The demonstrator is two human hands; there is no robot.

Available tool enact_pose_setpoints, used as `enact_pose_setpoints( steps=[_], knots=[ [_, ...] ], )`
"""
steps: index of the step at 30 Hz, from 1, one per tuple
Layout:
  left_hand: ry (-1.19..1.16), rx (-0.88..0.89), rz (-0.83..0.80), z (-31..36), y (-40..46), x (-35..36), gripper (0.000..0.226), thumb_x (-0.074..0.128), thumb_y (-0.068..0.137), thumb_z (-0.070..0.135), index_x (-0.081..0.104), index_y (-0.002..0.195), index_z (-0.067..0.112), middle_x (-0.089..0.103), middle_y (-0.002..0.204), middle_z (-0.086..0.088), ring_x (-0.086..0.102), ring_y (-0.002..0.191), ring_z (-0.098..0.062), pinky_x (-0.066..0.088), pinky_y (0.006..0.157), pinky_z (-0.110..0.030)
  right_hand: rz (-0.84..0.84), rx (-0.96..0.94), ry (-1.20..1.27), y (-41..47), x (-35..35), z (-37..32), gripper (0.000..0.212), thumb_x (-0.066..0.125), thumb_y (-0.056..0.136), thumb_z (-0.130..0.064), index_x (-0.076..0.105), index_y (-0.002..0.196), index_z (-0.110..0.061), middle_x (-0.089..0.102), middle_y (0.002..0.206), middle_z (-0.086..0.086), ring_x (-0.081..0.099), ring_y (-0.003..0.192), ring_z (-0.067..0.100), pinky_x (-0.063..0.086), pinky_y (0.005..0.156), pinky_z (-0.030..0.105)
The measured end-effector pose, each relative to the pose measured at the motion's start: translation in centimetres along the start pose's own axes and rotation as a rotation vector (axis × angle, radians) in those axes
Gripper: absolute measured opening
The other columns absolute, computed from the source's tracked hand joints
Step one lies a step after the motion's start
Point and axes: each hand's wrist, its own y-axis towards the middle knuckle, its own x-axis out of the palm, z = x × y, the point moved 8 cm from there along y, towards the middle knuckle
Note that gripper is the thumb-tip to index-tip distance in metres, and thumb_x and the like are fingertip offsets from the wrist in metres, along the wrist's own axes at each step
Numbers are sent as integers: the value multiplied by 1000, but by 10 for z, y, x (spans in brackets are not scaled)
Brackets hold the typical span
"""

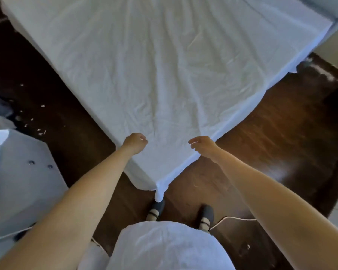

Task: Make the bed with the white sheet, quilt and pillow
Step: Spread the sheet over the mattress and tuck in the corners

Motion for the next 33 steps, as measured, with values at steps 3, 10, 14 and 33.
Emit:
enact_pose_setpoints(
  steps=[3, 10, 14, 33],
  knots=[
    [-94, -85, 43, -24, -11, 19, 36, 48, 96, 28, 56, 128, 13, 50, 137, -4, 50, 122, -26, 42, 98, -33, -94, -25, -61, 19, 2, 4, 23, 51, 92, -2, 69, 107, -5, 62, 90, 1, 55, 76, 16, 36, 58, 17],
    [-320, -313, 160, -97, -29, 110, 23, 42, 94, 19, 56, 81, 5, 54, 79, -7, 52, 79, -25, 37, 66, -31, -259, -63, -241, 75, 25, 47, 22, 54, 92, -12, 69, 108, -8, 62, 94, 3, 56, 86, 18, 45, 71, 24],
    [-328, -415, 210, -132, -7, 157, 31, 39, 98, 23, 61, 95, 0, 58, 91, -8, 51, 85, -23, 40, 74, -32, -187, 76, -319, 121, 44, 92, 15, 56, 87, -13, 68, 82, -4, 70, 93, 13, 66, 92, 30, 49, 78, 35],
    [-80, -288, 245, -113, 33, 203, 34, 46, 94, 30, 47, 62, 18, 53, 64, 1, 54, 60, -18, 37, 55, -26, -22, 87, -690, 160, 41, 154, 30, 31, 98, -8, 50, 122, -6, 55, 122, 21, 53, 115, 37, 45, 82, 36]
  ],
)
